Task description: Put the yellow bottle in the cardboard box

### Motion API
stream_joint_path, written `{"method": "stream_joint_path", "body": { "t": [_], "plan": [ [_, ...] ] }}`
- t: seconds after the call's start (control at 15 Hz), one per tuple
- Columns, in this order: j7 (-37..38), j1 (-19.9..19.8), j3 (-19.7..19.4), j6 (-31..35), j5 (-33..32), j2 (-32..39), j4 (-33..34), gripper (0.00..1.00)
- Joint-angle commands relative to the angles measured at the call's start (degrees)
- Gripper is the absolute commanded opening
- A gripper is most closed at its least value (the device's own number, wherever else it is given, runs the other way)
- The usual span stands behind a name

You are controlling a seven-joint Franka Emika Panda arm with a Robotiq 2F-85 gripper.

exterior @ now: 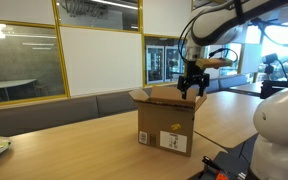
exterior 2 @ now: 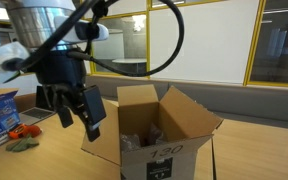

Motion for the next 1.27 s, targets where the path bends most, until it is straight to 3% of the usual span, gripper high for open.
{"method": "stream_joint_path", "body": {
  "t": [0.0,0.2,0.4,0.47,1.2],
  "plan": [
    [-6.17,1.86,-1.68,-7.16,4.33,-7.0,-0.19,1.0],
    [-7.62,2.08,-1.27,-13.22,6.74,-10.59,0.07,1.0],
    [-4.42,0.77,0.41,-18.79,8.24,-14.48,0.1,1.0],
    [-6.34,0.78,-0.08,-15.56,6.76,-10.55,0.12,1.0],
    [-5.46,0.68,0.33,-17.97,7.42,-13.42,0.05,1.0]
  ]
}}
